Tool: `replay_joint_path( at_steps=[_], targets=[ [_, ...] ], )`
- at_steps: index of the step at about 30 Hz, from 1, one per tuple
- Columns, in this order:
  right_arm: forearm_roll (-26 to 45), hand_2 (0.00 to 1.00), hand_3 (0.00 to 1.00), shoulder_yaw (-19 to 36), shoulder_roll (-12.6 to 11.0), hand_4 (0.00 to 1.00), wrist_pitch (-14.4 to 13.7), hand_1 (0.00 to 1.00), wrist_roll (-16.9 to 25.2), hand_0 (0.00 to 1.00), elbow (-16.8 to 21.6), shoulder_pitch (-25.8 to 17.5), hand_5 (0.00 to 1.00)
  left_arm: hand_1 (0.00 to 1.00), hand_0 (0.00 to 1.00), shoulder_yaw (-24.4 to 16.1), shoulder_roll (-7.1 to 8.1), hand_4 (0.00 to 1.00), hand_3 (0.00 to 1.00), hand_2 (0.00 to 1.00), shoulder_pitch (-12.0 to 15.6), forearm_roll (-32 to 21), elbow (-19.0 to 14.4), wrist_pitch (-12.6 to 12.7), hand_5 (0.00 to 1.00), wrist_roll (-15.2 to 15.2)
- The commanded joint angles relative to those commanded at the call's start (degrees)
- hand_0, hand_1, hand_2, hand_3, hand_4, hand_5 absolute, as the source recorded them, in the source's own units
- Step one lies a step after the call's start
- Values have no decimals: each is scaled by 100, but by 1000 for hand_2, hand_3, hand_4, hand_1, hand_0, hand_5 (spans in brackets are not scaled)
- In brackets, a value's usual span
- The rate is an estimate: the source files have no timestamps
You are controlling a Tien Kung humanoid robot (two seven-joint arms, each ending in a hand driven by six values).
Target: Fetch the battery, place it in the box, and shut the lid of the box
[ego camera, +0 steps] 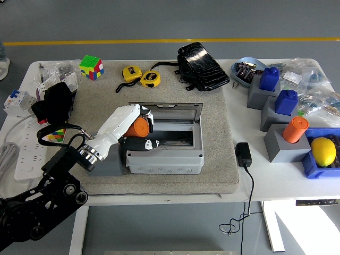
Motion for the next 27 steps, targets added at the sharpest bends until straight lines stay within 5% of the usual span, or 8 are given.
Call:
replay_joint_path(
  at_steps=[8, 27],
  targets=[
    [-4, 789, 843, -19, 0, 998, 1, 818, -3, 870, 0, -7, 998, 2, 21, 168, -118, 811, 61, 85, -74, -173, 164, 28, 251, 69],
    [17, 789, 843, -54, -18, 998, -1, 817, -7, 870, 0, -3, 998, 2, 20, 284, -220, 810, 62, 86, -182, -161, -125, 128, 252, 139]
  ],
)
